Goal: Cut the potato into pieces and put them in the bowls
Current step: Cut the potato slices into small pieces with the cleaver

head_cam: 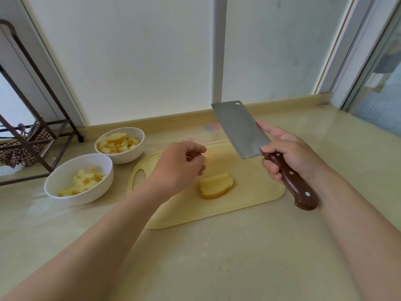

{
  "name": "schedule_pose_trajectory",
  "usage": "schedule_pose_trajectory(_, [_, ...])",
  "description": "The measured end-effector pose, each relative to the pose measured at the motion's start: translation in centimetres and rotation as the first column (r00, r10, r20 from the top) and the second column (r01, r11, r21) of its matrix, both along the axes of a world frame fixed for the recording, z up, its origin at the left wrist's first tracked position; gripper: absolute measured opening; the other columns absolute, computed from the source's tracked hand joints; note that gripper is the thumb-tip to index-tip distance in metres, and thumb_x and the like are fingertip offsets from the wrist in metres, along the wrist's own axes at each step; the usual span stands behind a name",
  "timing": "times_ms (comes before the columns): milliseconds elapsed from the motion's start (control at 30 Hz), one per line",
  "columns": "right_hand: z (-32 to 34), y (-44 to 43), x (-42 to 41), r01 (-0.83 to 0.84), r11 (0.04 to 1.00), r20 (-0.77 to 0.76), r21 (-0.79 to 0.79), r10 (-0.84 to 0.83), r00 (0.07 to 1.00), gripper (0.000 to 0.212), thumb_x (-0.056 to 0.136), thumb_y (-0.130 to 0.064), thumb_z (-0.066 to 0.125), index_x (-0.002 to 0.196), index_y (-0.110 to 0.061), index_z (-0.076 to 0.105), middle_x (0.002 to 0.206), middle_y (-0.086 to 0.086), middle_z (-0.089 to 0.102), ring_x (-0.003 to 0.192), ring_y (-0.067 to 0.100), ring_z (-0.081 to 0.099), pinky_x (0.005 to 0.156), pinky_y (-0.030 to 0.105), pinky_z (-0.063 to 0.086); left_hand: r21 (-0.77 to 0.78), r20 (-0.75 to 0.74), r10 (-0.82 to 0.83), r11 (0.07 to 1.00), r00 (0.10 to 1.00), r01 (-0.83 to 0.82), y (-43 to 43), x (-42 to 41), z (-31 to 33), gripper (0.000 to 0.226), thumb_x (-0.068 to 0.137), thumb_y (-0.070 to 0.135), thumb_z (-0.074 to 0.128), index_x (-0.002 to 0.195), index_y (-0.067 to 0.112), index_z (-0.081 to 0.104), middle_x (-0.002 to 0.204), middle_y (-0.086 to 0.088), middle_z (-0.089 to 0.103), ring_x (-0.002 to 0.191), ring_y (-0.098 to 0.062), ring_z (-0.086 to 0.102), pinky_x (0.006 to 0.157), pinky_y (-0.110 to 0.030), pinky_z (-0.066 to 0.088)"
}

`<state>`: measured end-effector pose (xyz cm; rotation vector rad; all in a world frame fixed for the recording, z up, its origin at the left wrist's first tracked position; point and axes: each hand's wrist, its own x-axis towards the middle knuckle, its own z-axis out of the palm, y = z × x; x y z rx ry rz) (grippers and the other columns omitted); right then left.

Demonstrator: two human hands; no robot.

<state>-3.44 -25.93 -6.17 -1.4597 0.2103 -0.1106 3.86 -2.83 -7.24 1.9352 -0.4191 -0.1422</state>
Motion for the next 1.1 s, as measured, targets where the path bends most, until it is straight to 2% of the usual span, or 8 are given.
schedule_pose_trajectory(100, [-0.1,-0.1,0.0,0.005,1.0,-0.005,-0.027,-0.005,1.0,0.065,0.098,0.007,0.043,0.15,-0.03,0.051,0.068,0.01,0.051,0.039,0.016,0.047,0.036,0.022,0.037,0.29,0.31,-0.089,0.957,0.947,-0.005,0.0,-0.2,-1.2,0.024,0.094,0.013,0.061,0.116,0.015,0.068,0.095,0.005,0.068,0.086,-0.011,0.064,0.086,-0.026,0.054])
schedule_pose_trajectory(200, [-0.2,0.1,0.0,-0.003,0.999,-0.019,-0.048,0.002,1.0,0.066,0.097,0.007,0.045,0.151,-0.031,0.05,0.069,0.011,0.051,0.04,0.017,0.048,0.036,0.023,0.037,0.368,0.391,-0.174,0.93,0.904,0.02,0.0,-0.3,-1.6,0.027,0.093,0.013,0.064,0.119,0.016,0.069,0.104,0.004,0.069,0.092,-0.009,0.062,0.088,-0.022,0.05])
schedule_pose_trajectory(400, [-0.1,0.4,-0.1,-0.027,0.987,-0.069,-0.16,0.016,0.998,0.069,0.095,0.006,0.048,0.15,-0.035,0.051,0.064,0.013,0.048,0.04,0.02,0.049,0.036,0.025,0.039,0.392,0.33,-0.188,0.919,0.925,0.046,0.3,-0.1,-1.0,0.025,0.094,0.014,0.06,0.115,0.021,0.072,0.104,0.011,0.073,0.092,-0.002,0.063,0.08,-0.002,0.042])
schedule_pose_trajectory(533, [0.8,-0.2,-1.0,-0.028,0.952,-0.125,-0.303,-0.01,0.992,0.072,0.094,0.007,0.049,0.15,-0.038,0.049,0.049,0.008,0.05,0.037,0.02,0.049,0.036,0.026,0.042,0.539,0.173,-0.267,0.831,0.948,0.135,1.1,0.3,0.5,0.035,0.089,0.027,0.062,0.124,0.024,0.066,0.098,0.016,0.066,0.09,0.001,0.06,0.076,-0.01,0.045])
schedule_pose_trajectory(633, [1.5,-0.4,-2.0,-0.048,0.911,-0.174,-0.41,-0.026,0.984,0.076,0.093,0.005,0.051,0.154,-0.041,0.044,0.05,0.012,0.053,0.038,0.022,0.05,0.039,0.029,0.046,0.635,0.087,-0.364,0.737,0.927,0.23,1.6,0.1,1.5,0.058,0.08,0.048,0.071,0.133,0.027,0.058,0.108,0.017,0.061,0.095,0.003,0.058,0.084,-0.016,0.048])
schedule_pose_trajectory(733, [1.9,0.3,-2.6,-0.092,0.86,-0.202,-0.503,-0.014,0.979,0.078,0.093,0.005,0.048,0.153,-0.045,0.043,0.05,0.01,0.055,0.038,0.021,0.052,0.042,0.03,0.049,0.683,0.029,-0.459,0.658,0.888,0.317,1.8,-0.3,2.1,0.074,0.073,0.056,0.076,0.138,0.033,0.051,0.117,0.019,0.056,0.098,0.008,0.054,0.085,-0.013,0.045])
schedule_pose_trajectory(967, [2.3,1.5,-3.1,-0.234,0.718,-0.292,-0.656,0.044,0.955,0.085,0.093,-0.003,0.041,0.159,-0.054,0.024,0.053,0.008,0.068,0.044,0.025,0.062,0.057,0.036,0.058,0.674,0.122,-0.531,0.664,0.838,0.323,1.8,0.0,1.4,0.053,0.076,0.046,0.077,0.125,0.031,0.062,0.112,0.017,0.058,0.094,0.0,0.059,0.088,-0.024,0.051])
schedule_pose_trajectory(1100, [2.7,2.5,-3.2,-0.237,0.7,-0.28,-0.674,0.055,0.958,0.084,0.094,-0.002,0.04,0.159,-0.052,0.024,0.049,-0.01,0.064,0.04,0.016,0.062,0.049,0.03,0.054,0.63,0.205,-0.563,0.702,0.8,0.333,2.0,0.2,0.6,0.051,0.077,0.041,0.08,0.123,0.026,0.065,0.11,0.013,0.06,0.091,0.004,0.057,0.082,-0.013,0.047])
